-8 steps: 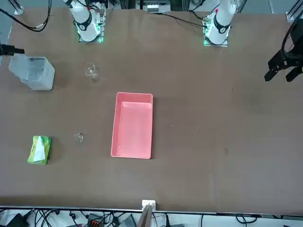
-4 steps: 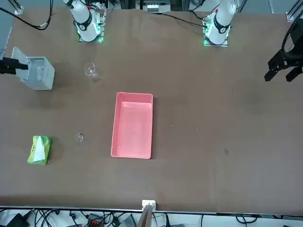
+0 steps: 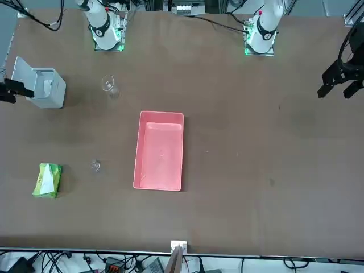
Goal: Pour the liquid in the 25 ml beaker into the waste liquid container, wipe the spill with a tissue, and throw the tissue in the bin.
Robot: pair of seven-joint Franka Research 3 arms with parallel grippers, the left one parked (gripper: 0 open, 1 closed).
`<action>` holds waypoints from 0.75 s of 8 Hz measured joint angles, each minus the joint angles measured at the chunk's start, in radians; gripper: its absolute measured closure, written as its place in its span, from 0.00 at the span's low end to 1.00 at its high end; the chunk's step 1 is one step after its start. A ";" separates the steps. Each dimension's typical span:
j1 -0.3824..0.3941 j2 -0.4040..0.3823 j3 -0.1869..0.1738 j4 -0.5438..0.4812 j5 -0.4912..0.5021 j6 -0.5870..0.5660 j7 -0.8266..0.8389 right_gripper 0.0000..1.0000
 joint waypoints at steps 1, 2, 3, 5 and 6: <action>0.039 0.000 0.001 0.019 0.000 0.000 0.027 0.00; 0.075 0.000 0.001 0.039 -0.001 0.001 0.043 0.00; 0.102 0.000 0.001 0.060 -0.001 0.001 0.053 0.00; 0.089 -0.001 0.044 0.090 -0.003 0.006 0.142 0.00; 0.044 -0.002 0.105 0.098 -0.022 0.015 0.207 0.00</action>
